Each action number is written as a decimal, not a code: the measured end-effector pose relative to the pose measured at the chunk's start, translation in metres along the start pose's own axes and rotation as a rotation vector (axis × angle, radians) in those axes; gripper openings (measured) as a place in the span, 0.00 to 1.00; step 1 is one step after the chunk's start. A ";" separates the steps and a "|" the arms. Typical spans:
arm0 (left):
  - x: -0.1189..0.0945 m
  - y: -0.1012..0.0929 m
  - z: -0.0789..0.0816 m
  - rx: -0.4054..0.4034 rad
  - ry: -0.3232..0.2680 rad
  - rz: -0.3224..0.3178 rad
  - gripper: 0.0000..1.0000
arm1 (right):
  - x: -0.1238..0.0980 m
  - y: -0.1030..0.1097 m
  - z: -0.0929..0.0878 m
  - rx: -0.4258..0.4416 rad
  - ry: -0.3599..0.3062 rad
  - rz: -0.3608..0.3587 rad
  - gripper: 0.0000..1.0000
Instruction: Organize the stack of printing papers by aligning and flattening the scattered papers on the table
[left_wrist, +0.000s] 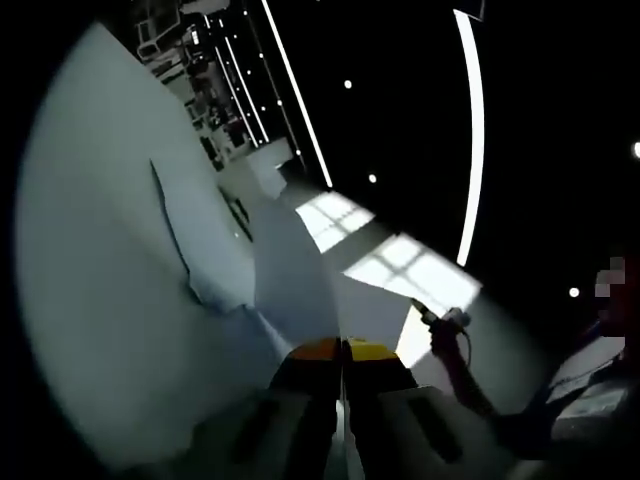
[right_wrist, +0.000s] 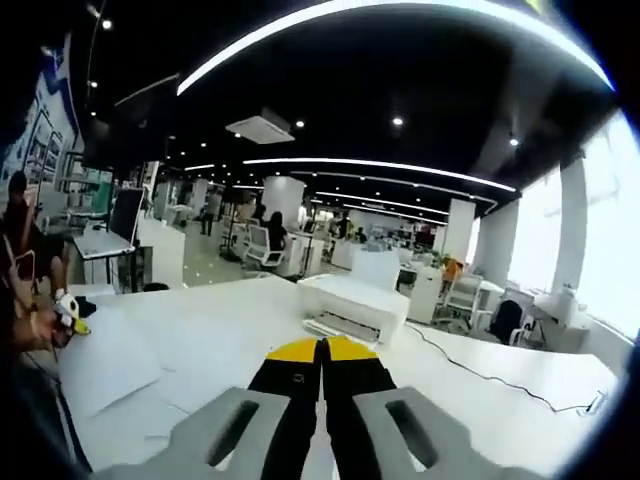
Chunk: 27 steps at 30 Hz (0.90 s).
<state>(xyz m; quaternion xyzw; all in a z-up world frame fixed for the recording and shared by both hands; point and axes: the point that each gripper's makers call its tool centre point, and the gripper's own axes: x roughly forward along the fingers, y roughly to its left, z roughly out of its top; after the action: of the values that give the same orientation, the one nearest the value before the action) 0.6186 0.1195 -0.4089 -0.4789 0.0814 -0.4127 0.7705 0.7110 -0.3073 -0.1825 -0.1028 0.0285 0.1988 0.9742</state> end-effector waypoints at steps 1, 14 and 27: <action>0.000 0.000 0.000 0.002 0.000 -0.001 0.05 | -0.001 -0.003 0.001 0.003 0.009 -0.012 0.00; 0.000 -0.005 -0.005 0.002 0.002 -0.007 0.05 | -0.010 -0.038 0.020 0.017 0.008 -0.078 0.00; 0.000 -0.007 -0.008 0.000 0.004 -0.008 0.05 | -0.003 0.015 0.011 -0.015 0.081 -0.012 0.00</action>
<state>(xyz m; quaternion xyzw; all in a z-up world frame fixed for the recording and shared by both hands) 0.6107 0.1126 -0.4075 -0.4786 0.0809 -0.4166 0.7686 0.7030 -0.2927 -0.1743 -0.1180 0.0659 0.1888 0.9727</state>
